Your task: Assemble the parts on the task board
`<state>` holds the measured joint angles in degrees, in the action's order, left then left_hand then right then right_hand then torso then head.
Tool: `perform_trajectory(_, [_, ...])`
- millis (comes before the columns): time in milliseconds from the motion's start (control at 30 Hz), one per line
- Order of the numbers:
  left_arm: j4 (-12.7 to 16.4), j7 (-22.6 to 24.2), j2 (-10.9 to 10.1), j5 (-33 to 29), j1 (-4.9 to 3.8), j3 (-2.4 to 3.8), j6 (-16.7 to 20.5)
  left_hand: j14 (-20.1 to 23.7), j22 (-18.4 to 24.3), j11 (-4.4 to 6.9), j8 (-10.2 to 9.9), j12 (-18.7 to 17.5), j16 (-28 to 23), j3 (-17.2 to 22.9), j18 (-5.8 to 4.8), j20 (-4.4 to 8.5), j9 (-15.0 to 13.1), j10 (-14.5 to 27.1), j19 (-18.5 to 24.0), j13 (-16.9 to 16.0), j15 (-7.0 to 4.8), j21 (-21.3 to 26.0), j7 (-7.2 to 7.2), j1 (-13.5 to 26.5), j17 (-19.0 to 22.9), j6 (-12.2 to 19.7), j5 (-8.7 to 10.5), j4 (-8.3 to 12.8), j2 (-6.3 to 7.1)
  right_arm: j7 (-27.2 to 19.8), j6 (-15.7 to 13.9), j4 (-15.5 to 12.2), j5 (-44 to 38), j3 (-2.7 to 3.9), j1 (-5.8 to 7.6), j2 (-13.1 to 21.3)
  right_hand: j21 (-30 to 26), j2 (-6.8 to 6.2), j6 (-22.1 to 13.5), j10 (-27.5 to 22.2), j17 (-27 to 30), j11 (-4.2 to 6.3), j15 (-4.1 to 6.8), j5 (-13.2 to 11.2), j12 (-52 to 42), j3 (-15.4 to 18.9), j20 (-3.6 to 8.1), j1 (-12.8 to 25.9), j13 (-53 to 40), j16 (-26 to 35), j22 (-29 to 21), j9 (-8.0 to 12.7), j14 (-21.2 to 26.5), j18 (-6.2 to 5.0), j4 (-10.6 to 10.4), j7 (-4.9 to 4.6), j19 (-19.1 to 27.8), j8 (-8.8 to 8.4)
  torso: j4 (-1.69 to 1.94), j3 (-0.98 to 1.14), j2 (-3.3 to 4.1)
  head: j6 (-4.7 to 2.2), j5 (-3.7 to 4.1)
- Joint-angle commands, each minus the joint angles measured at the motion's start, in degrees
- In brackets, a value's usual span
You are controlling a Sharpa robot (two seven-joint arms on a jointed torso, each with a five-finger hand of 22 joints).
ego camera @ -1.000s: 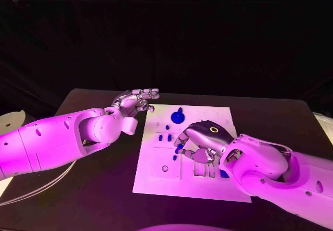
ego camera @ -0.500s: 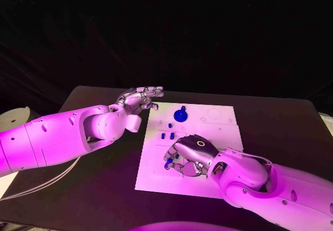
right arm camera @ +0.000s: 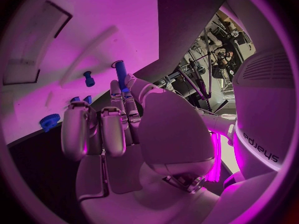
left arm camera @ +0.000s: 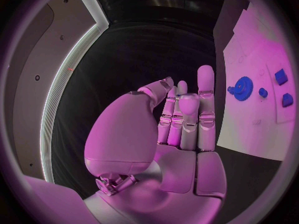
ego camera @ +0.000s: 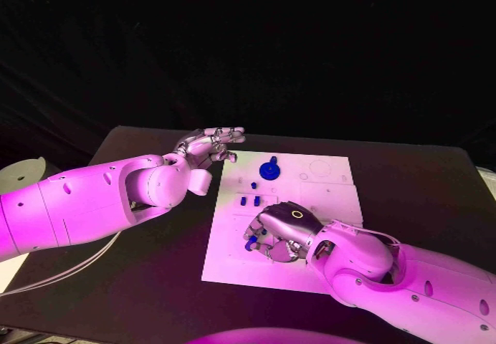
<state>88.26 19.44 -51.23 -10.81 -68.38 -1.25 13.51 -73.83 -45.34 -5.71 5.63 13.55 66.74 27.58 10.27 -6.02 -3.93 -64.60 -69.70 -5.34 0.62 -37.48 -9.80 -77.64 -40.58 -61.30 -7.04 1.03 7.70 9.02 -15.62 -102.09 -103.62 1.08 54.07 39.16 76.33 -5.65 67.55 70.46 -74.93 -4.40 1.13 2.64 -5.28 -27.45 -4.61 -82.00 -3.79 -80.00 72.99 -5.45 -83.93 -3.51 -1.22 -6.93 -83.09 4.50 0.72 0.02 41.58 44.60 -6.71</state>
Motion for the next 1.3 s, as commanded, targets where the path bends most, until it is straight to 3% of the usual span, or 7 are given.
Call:
perform_trajectory(33, [0.12,0.25,0.08,0.25,-0.03,0.03,-0.90,0.52,0.09,0.15,0.34,0.25,-0.28,-0.14,0.19,-0.31,0.00,0.35,-0.08,-0.07,0.05,0.25,-0.11,0.03,0.06,0.47,0.18,0.27,-0.69,0.62,1.91,0.46,-1.50,-0.25,-0.31,-0.06,0.25,0.51,0.24,1.56,-1.05,1.13,0.31,0.17,-0.02,-0.31,0.34,-0.91,-0.04,-0.31,-0.03,0.08,-3.58,-0.56,0.37,-0.29,0.10,0.25,0.01,-0.01,0.00,0.01,0.04])
perform_trajectory(433, [0.05,0.15,0.07,0.25,-0.03,0.03,-0.99,0.52,0.09,0.15,0.34,0.25,-0.28,-0.14,0.19,-0.31,0.00,0.35,-0.08,-0.07,0.05,0.25,-0.11,0.03,0.06,0.47,0.18,0.27,-0.69,2.54,3.33,0.39,-4.04,-0.25,-0.31,-0.25,0.21,0.48,0.22,1.55,-1.03,1.11,0.30,0.16,0.02,-0.32,0.34,-0.90,-0.04,-0.30,-0.08,0.08,-3.58,-0.57,0.41,-0.31,0.12,0.23,0.01,0.02,-0.03,0.16,0.05])
perform_trajectory(867, [-0.17,0.04,0.03,0.25,-0.03,0.03,-1.07,0.52,0.09,0.15,0.34,0.25,-0.28,-0.14,0.19,-0.31,0.00,0.35,-0.08,-0.07,0.05,0.25,-0.11,0.03,0.06,0.47,0.18,0.27,-0.69,3.33,2.91,-2.05,-5.53,-0.16,0.00,1.49,0.26,0.51,0.26,1.59,-1.12,1.10,0.28,0.16,0.07,-0.36,0.34,-0.90,-0.05,-0.37,-0.01,0.07,-3.60,-0.55,0.46,-0.32,0.10,0.22,-0.04,0.01,-0.04,0.17,0.04])
perform_trajectory(1300, [-0.16,-0.08,0.05,0.25,-0.02,0.03,-1.18,0.52,0.09,0.15,0.34,0.25,-0.28,-0.14,0.19,-0.31,0.00,0.35,-0.08,-0.07,0.05,0.25,-0.11,0.03,0.06,0.47,0.18,0.27,-0.69,4.73,5.86,-1.88,-5.87,-0.13,0.46,0.91,0.30,0.45,0.38,1.70,-1.19,1.07,0.25,0.12,0.14,-0.28,0.34,-0.67,-0.06,-0.42,0.04,0.04,-3.61,-0.54,0.43,-0.33,0.08,0.23,0.00,-0.03,-0.01,0.09,0.10])
